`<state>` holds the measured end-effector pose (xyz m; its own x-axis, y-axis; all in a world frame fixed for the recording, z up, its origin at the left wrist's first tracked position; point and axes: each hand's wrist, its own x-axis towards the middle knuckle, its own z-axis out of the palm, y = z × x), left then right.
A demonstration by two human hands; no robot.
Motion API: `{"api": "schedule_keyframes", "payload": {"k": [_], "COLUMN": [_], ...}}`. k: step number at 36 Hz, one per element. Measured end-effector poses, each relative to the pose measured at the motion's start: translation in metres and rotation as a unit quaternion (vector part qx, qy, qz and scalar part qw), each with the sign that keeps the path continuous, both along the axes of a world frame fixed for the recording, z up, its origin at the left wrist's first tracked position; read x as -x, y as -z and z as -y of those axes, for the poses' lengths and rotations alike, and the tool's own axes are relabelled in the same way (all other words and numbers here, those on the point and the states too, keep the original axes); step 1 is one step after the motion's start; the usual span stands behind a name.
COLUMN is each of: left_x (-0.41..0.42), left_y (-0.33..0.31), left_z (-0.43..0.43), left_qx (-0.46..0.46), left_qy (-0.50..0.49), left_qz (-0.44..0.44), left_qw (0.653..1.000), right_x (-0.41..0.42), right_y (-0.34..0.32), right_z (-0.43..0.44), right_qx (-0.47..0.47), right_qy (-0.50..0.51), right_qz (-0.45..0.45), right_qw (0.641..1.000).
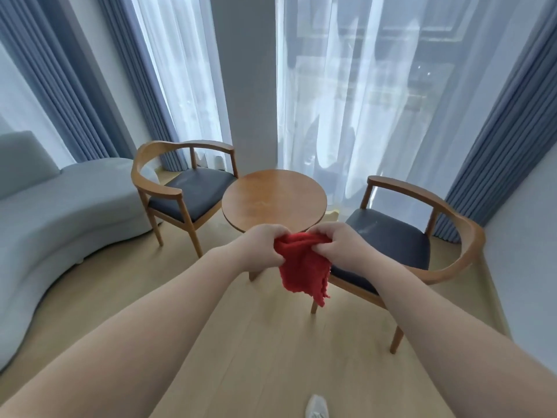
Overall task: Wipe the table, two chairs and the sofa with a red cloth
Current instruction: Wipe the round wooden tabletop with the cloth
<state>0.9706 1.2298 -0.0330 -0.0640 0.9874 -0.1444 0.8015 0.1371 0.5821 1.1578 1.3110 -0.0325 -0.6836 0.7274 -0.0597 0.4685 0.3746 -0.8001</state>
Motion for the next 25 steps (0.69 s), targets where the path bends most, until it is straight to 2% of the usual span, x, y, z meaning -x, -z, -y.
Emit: {"api": "schedule_keyframes", "payload": {"k": [3,7,13,25], "left_x": [0.022,0.032,0.060,0.106], "left_y": [0.014,0.025,0.045,0.081], "left_z": [-0.046,-0.058,-0.126,-0.229], "left_qx": [-0.007,-0.021,-0.020,0.011], "left_qy": [-0.037,-0.052,-0.099,-0.101], "left_qz": [-0.021,0.002,0.023,0.045], "left_qw": [0.999,0.998,0.995,0.994], "right_x": [0.025,0.032,0.061,0.112], "right_y": [0.014,0.029,0.050,0.083], "right_z": [-0.057,-0.081,-0.168,-0.270], "right_qx": [-0.003,-0.040,-0.045,-0.035], "right_qy": [-0.032,-0.054,-0.101,-0.106], "right_qz": [0.025,0.064,0.110,0.152], "right_qw": [0.999,0.996,0.988,0.982]}}
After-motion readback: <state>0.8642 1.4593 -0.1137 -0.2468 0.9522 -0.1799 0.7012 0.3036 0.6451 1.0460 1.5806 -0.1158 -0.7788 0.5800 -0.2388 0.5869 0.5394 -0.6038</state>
